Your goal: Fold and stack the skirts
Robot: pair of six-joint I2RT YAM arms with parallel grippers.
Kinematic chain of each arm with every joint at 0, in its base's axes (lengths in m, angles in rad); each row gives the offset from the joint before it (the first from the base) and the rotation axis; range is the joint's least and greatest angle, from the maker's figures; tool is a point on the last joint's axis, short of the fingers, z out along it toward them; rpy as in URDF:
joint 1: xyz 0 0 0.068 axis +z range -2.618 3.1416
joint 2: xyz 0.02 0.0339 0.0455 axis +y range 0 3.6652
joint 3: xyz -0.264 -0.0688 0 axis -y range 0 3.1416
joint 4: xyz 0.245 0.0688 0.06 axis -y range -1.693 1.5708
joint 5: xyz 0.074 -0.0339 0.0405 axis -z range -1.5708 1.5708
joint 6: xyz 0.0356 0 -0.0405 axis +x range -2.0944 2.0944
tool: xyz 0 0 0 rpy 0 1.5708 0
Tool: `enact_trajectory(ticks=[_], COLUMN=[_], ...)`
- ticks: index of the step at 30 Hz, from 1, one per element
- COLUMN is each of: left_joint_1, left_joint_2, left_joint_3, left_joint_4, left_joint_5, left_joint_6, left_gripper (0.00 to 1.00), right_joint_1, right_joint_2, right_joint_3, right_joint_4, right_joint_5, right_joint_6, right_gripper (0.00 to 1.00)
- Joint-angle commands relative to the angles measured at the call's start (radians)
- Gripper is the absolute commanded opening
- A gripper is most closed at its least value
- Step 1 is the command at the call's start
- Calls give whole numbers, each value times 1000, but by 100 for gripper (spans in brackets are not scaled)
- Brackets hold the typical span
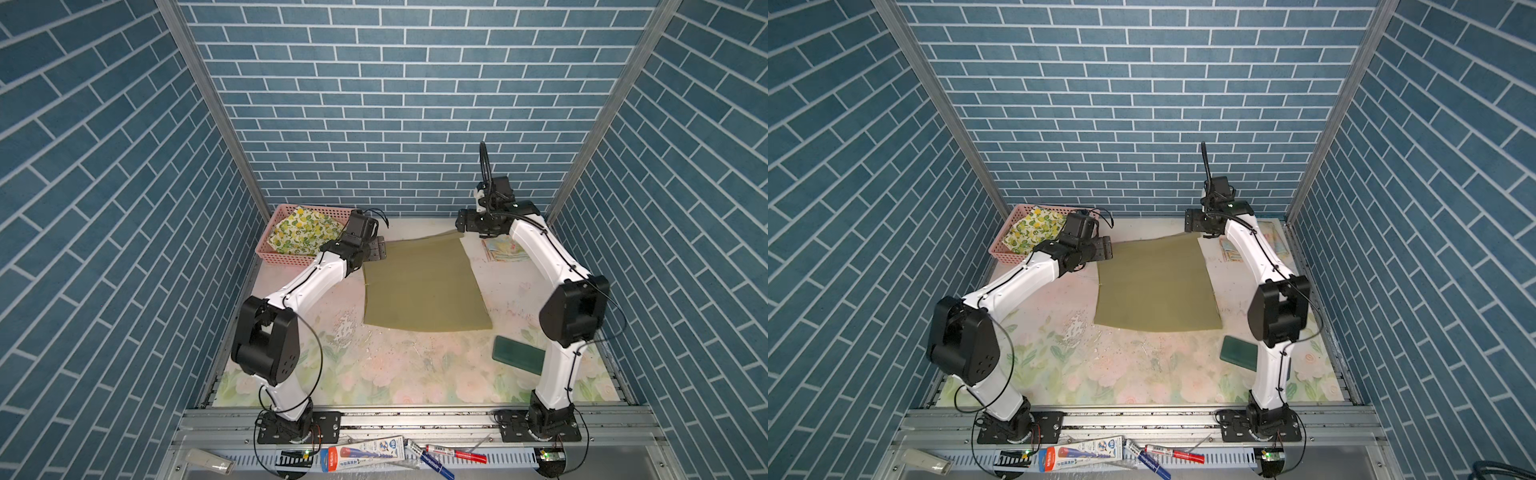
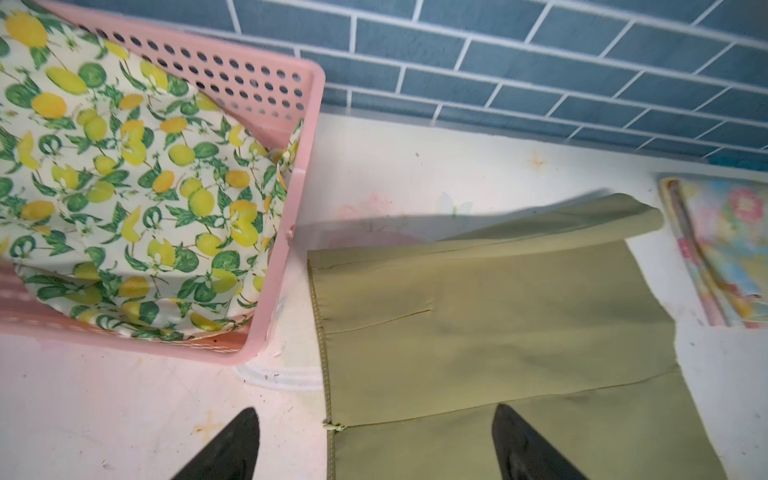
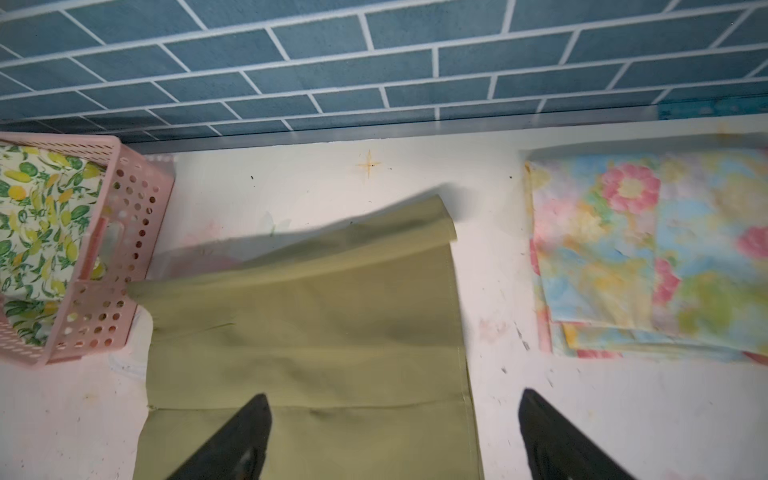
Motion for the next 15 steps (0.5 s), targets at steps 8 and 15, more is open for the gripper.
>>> enact_trajectory(ticks=[8, 15], left_joint_1=[-95, -170], left_joint_2=[-121, -131], left_joint_3=[-276, -453], left_joint_4=[-24, 9], left_joint_5=[-24, -32], left_joint_6=[-7, -71], left_gripper=[86, 83], right_joint_1=[1, -9], right_joint_2=[-302, -370], right_joint_3=[-511, -631], right_joint_4=[187, 221], right_joint_5=[1, -43], right_joint_6=[121, 182], right_gripper=[92, 92])
